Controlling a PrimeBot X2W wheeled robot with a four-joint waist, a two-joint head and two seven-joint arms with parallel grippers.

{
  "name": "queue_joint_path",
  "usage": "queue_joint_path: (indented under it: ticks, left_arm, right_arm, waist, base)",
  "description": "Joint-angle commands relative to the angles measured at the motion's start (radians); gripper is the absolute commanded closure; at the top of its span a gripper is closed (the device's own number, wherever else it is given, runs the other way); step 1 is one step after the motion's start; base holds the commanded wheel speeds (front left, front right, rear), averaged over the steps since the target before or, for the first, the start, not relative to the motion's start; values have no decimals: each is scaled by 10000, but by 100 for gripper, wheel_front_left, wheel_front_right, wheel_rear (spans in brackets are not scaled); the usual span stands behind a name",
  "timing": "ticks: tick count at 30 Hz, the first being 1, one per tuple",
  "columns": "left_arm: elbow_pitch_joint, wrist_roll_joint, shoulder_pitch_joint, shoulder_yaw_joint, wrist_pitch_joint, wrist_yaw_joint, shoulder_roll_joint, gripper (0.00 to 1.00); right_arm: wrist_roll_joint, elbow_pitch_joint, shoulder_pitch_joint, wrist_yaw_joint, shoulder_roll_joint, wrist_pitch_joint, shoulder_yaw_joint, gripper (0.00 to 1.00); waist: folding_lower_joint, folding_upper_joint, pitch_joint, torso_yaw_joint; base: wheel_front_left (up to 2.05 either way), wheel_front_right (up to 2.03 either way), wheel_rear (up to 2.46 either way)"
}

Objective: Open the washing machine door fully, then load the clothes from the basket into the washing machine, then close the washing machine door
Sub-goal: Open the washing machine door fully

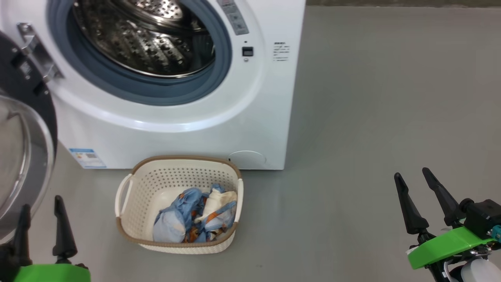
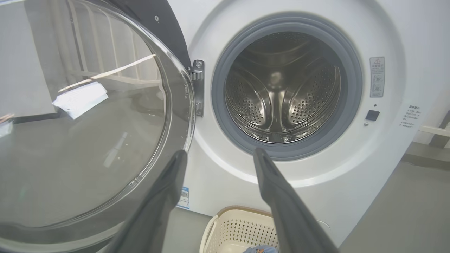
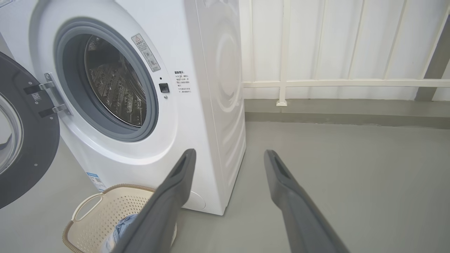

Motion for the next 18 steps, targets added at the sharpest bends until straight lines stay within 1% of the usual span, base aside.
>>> queue_joint_path:
  ticks: [1,8,18]
  left_arm:
    - [-350,38,0,188,-53,-34,257,0]
    - [-417,86,188,-91,-53,-34,180,0]
    - [-609,-95,362,-880,-53,-34,61,0]
  right_arm:
    - [13,-274,-2,73,-147,-122,126,0]
    - [13,-300,23,73,-118,-122,81,0]
    - [5,-337,105,73,-61,-122,-26,0]
  waist:
    - [0,0,-45,-308]
    - [0,0,-84,-722]
    - [0,0,-88,-1195]
  base:
    - [0,0,0]
    - [0,0,0]
    - [0,0,0]
